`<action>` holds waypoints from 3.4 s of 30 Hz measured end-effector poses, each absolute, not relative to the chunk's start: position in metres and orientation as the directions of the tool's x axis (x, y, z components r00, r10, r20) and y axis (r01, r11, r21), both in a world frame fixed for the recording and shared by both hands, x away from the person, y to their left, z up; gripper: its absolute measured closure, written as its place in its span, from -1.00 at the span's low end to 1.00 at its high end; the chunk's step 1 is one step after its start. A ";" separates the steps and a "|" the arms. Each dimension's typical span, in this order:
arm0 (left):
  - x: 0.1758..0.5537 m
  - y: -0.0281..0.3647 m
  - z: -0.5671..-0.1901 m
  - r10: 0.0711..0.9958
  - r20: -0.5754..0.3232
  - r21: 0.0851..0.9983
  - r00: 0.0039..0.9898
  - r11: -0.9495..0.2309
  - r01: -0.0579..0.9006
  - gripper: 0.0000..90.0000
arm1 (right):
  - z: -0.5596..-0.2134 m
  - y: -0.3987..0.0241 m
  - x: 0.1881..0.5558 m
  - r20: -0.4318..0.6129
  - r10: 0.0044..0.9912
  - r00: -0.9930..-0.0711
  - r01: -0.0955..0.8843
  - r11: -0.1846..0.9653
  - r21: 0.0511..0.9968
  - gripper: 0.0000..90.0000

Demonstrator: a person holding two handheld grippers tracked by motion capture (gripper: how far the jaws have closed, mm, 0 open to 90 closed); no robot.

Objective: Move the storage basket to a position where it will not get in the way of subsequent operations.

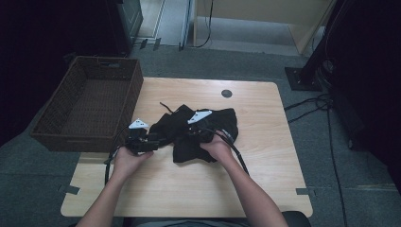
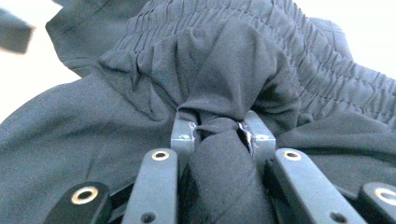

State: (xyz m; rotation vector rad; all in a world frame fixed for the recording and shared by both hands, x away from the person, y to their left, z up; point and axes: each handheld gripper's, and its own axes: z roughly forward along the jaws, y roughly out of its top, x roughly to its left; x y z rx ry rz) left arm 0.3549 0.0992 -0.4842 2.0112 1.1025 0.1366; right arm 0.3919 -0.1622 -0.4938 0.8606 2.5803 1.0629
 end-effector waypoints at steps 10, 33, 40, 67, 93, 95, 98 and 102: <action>0.364 0.102 -0.499 0.768 -0.279 0.651 0.577 -0.290 0.701 0.50 | -0.454 -0.160 0.378 0.034 0.666 -0.746 0.461 0.478 0.748 0.08; 0.363 0.106 -0.510 0.790 -0.263 0.668 0.554 -0.265 0.695 0.79 | -0.414 -0.205 0.355 0.049 0.758 -0.651 0.470 0.352 0.809 0.84; 0.362 0.105 -0.509 0.797 -0.254 0.666 0.547 -0.266 0.697 0.79 | -0.422 -0.275 0.334 0.061 0.838 -0.543 0.506 0.268 0.820 0.83; 0.363 0.074 -0.476 0.699 -0.308 0.750 0.646 -0.240 0.617 0.50 | -0.509 -0.279 0.371 0.154 0.848 -0.506 0.659 0.266 0.703 0.88; 0.416 0.038 -0.495 0.656 -0.321 0.704 0.682 -0.317 0.636 0.37 | -0.440 -0.229 0.336 0.197 0.826 -0.529 0.619 0.217 0.755 -0.31; 0.417 0.035 -0.504 0.656 -0.322 0.681 0.682 -0.340 0.648 0.37 | -0.450 -0.220 0.340 0.201 0.829 -0.522 0.632 0.217 0.744 -0.34; 0.415 0.037 -0.508 0.656 -0.312 0.690 0.687 -0.341 0.639 0.38 | -0.465 -0.212 0.349 0.193 0.840 -0.508 0.651 0.226 0.725 -0.27; 0.410 0.037 -0.512 0.662 -0.273 0.699 0.698 -0.362 0.617 0.40 | -0.476 -0.213 0.359 0.192 0.847 -0.495 0.654 0.217 0.725 0.04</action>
